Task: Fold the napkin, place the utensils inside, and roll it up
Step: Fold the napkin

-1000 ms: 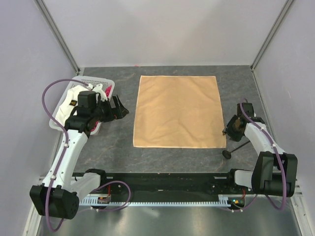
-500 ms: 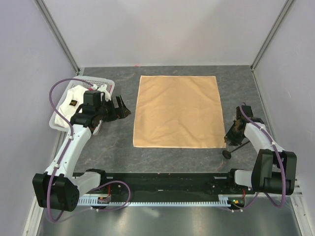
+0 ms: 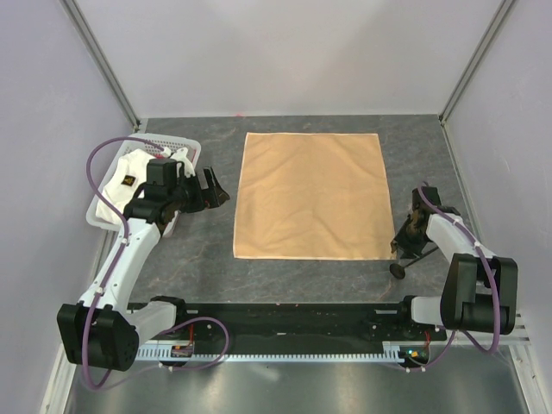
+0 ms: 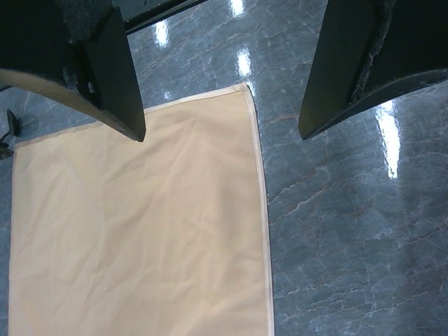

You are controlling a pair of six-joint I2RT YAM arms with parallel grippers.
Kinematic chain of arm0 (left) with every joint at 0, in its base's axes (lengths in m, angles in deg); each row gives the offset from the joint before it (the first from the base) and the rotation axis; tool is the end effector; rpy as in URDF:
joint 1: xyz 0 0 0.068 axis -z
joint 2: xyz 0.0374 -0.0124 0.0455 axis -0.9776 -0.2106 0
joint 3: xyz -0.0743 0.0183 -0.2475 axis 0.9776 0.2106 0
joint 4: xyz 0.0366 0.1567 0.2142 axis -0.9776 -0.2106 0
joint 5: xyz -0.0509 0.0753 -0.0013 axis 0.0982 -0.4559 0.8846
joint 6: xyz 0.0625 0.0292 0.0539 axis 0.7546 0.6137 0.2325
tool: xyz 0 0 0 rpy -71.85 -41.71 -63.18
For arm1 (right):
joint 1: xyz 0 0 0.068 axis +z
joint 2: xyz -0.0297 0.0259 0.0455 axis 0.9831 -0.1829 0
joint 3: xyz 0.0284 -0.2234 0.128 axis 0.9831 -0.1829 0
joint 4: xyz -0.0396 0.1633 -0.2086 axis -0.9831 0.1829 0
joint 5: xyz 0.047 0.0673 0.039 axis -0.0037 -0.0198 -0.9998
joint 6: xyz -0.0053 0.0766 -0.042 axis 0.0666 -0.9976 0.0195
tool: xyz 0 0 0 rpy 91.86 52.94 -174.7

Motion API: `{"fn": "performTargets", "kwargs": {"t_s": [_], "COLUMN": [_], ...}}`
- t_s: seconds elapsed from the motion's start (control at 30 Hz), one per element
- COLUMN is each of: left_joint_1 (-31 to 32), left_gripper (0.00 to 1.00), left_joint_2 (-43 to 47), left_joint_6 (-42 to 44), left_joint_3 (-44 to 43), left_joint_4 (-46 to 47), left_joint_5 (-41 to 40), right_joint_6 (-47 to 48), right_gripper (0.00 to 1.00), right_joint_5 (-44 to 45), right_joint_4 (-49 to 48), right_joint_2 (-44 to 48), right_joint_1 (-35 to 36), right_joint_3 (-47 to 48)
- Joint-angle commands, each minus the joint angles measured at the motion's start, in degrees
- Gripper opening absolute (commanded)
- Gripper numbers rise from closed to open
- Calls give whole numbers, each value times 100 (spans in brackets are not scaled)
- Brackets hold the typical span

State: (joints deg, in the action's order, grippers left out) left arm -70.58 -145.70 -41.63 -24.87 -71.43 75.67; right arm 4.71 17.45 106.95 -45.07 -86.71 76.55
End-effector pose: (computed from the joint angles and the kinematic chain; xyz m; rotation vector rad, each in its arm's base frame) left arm 0.2757 -0.0561 0.2563 -0.0964 2.2974 -0.5515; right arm 0.2315 -0.0336 0.1105 0.9845 2.7300 -0.0036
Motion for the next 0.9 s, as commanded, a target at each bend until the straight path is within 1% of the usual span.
{"fn": "performTargets", "kwargs": {"t_s": [0.0,0.23,0.37,0.47,0.5,0.67,0.77,0.8,0.87], "left_joint_1": [29,29,29,29,29,29,29,29,29], "left_gripper": [97,97,97,97,97,97,97,97,97], "left_joint_2": [14,-13,5,5,14,31,31,31,49], "left_joint_6": [213,204,204,204,204,213,213,221,222], "left_joint_3": [4,4,12,12,12,12,21,30,21], "left_joint_4": [190,198,198,198,198,207,207,207,198], "left_joint_5": [86,104,95,104,113,139,165,157,165], "right_joint_6": [-152,-205,-266,-258,-258,-223,-144,-91,-64], "right_gripper": [39,39,35,31,27,21,15,9,3], "right_joint_5": [-160,-125,-125,-46,-37,-54,-116,-116,-81], "right_joint_4": [-198,-322,-427,-454,-454,-454,-419,-401,-305], "right_joint_2": [-118,-188,-189,-153,-145,-153,-136,-92,-48], "right_joint_1": [12,30,39,30,30,39,39,48,100], "right_joint_3": [-162,-259,-347,-373,-356,-250,-145,-66,22]}}
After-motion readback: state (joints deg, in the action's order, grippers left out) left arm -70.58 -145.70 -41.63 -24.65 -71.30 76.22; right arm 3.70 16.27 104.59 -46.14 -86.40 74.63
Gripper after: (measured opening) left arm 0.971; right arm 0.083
